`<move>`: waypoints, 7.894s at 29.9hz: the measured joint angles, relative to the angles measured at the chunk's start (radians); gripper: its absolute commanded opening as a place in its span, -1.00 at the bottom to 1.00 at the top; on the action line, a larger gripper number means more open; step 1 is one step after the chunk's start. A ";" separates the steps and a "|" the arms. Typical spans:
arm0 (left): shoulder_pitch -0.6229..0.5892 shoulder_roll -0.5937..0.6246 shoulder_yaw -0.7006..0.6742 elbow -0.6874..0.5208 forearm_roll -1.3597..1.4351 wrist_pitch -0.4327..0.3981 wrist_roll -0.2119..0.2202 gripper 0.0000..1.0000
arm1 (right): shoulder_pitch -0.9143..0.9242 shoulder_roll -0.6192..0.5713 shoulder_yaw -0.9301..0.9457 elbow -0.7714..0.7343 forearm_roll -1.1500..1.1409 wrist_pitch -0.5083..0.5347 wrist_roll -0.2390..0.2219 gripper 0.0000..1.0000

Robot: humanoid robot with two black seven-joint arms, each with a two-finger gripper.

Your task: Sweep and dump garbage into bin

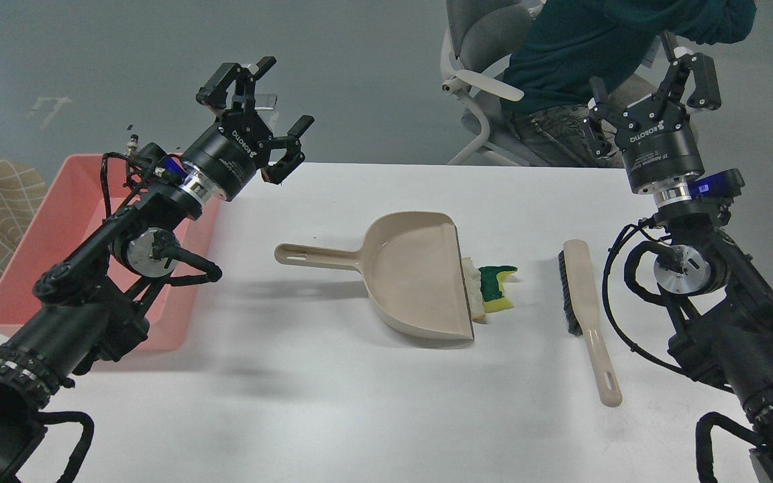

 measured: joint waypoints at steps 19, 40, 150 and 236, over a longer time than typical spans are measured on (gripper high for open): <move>0.000 -0.009 0.006 0.000 -0.009 0.000 0.006 0.96 | 0.015 -0.008 -0.028 -0.019 -0.003 -0.081 0.000 1.00; -0.012 -0.020 -0.012 0.033 -0.015 0.053 -0.006 0.96 | 0.070 -0.067 -0.079 -0.029 -0.001 -0.083 -0.069 1.00; 0.361 0.031 0.174 -0.385 0.848 0.524 0.179 -0.89 | 0.021 -0.107 -0.076 0.007 -0.002 -0.046 -0.116 1.00; 0.349 0.030 0.204 -0.398 0.826 0.539 0.194 -1.00 | -0.229 -0.919 -0.821 0.829 -0.591 -0.159 -0.327 0.67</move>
